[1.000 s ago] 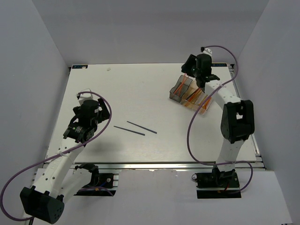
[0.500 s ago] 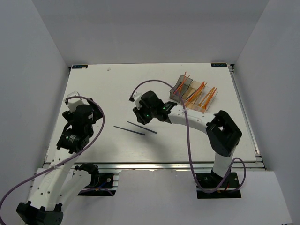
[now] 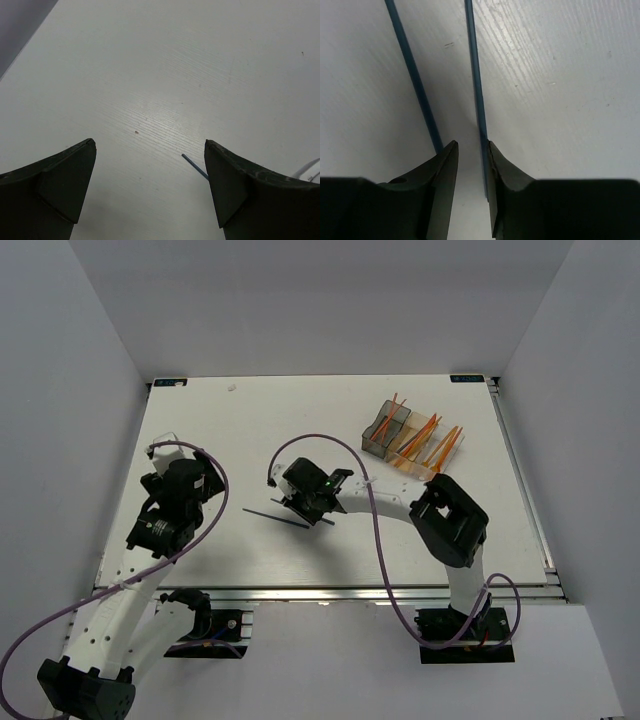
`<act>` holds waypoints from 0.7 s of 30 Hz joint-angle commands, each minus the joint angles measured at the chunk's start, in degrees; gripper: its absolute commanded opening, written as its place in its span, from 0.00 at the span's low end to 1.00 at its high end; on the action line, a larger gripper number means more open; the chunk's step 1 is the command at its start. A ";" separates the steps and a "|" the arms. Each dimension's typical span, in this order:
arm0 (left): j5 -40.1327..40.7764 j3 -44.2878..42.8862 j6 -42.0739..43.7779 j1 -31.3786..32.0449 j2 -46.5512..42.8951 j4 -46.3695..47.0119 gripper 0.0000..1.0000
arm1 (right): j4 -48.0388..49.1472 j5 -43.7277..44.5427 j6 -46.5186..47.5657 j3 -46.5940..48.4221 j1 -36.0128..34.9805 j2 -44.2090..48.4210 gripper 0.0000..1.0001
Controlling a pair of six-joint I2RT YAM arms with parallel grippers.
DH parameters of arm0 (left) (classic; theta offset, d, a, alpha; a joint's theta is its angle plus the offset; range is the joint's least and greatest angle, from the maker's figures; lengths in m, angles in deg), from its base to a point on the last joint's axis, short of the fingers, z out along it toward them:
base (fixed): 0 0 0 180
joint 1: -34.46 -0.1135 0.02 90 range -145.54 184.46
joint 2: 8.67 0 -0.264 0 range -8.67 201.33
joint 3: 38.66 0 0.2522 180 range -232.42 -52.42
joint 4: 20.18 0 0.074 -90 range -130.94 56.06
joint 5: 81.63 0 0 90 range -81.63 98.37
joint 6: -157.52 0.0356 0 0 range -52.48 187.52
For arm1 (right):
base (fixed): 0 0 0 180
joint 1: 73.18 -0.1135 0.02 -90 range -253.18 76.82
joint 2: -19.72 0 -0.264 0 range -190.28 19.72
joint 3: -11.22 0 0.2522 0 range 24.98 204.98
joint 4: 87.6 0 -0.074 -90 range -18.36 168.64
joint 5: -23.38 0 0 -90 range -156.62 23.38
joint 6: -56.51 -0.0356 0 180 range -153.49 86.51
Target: Sort the eating utensils into containers
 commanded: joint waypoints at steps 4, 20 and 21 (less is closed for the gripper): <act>-1.59 0.01 0.76 -0.22 -0.47 0.85 0.98 | -0.59 2.24 2.21 2.16 0.52 -1.92 0.34; -2.55 0.09 1.20 -0.22 -0.56 1.12 0.98 | -4.10 -1.46 1.86 1.81 3.07 -5.71 0.00; -2.64 0.09 1.11 -0.22 -0.56 1.12 0.98 | -4.01 -1.19 1.07 2.33 3.42 -5.35 0.00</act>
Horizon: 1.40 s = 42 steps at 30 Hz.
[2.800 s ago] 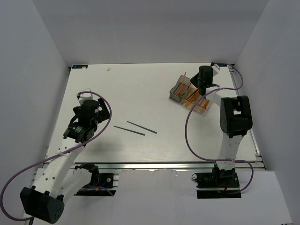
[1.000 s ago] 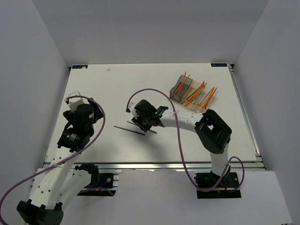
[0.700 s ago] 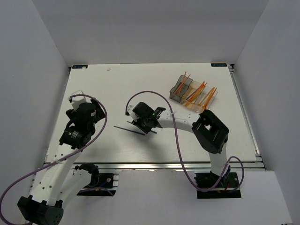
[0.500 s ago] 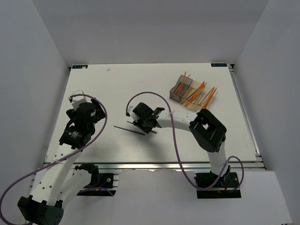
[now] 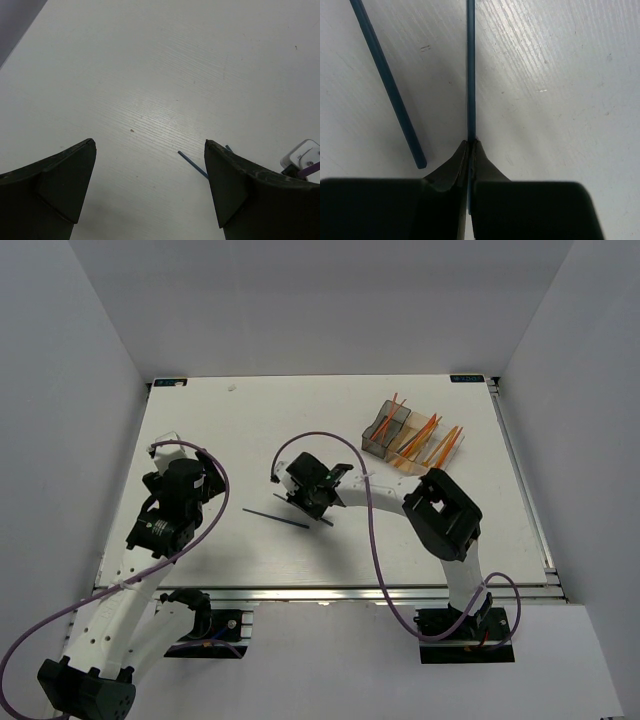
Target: Sort the eating utensils into containers
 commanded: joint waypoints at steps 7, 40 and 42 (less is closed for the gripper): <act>-0.32 0.09 0.50 -0.22 -0.56 0.72 0.98 | 4.50 4.20 -13.66 2.44 3.93 8.83 0.00; -1.38 0.18 0.94 -0.22 0.14 1.16 0.98 | 24.66 17.74 -46.85 2.52 35.14 3.04 0.34; -1.29 0.27 0.94 -0.22 0.14 1.08 0.98 | 24.58 16.69 -46.15 3.04 35.14 3.31 0.39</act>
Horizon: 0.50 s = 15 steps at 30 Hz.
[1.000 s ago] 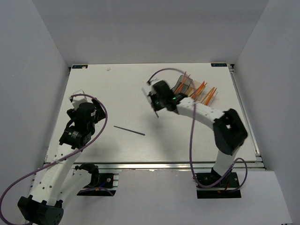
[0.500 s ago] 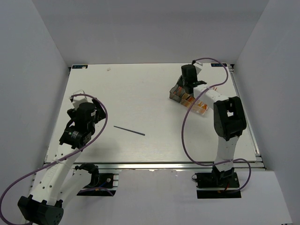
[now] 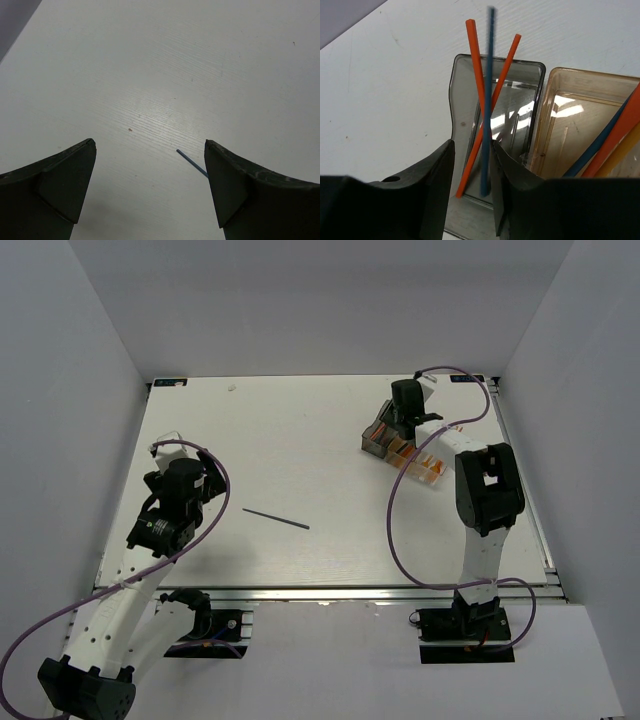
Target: Sort the eating utensils into containers
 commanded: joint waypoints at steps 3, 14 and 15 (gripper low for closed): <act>-0.35 0.18 0.52 -0.22 -0.08 0.88 0.98 | 1.60 -1.94 1.75 1.87 0.00 2.68 0.41; -0.09 0.18 0.35 -0.22 -0.08 0.79 0.98 | -5.78 -8.53 16.41 5.48 -4.04 6.54 0.46; 0.00 0.18 0.35 -0.22 -0.16 0.79 0.98 | -6.31 -12.28 19.47 5.13 -4.39 6.89 0.47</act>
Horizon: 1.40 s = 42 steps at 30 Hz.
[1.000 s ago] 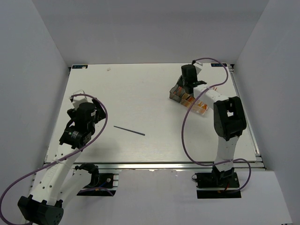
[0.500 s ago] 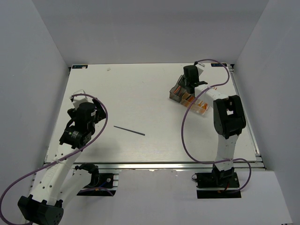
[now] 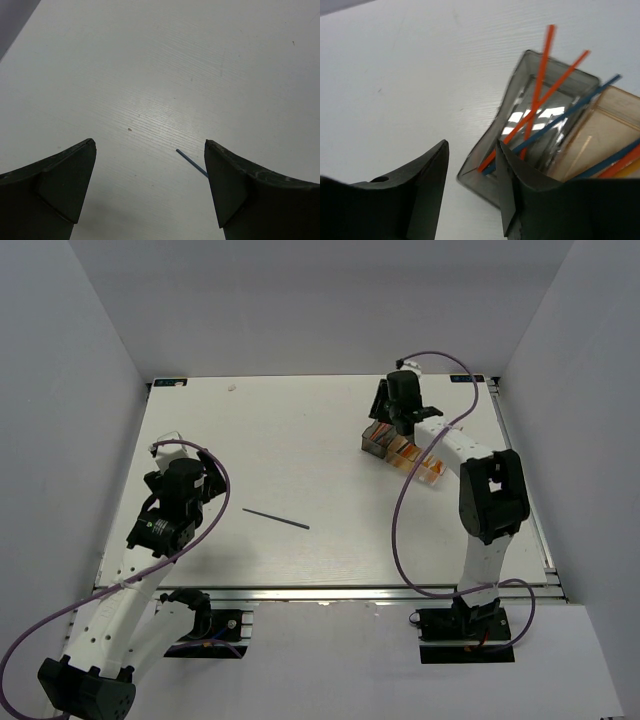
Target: Sort the eating utensils into containers
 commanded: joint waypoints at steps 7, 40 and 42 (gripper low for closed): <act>1.23 0.09 0.00 -0.13 -0.36 0.53 0.98 | -3.99 -25.02 27.64 -7.04 -9.90 8.67 0.60; 3.78 0.01 -0.97 -0.31 -3.53 -0.09 0.98 | -25.19 -11.66 43.07 2.35 -39.89 -12.51 0.24; 3.69 0.01 -0.97 -0.31 -3.53 -0.09 0.98 | -25.45 -16.13 43.85 2.35 -39.63 -13.56 0.09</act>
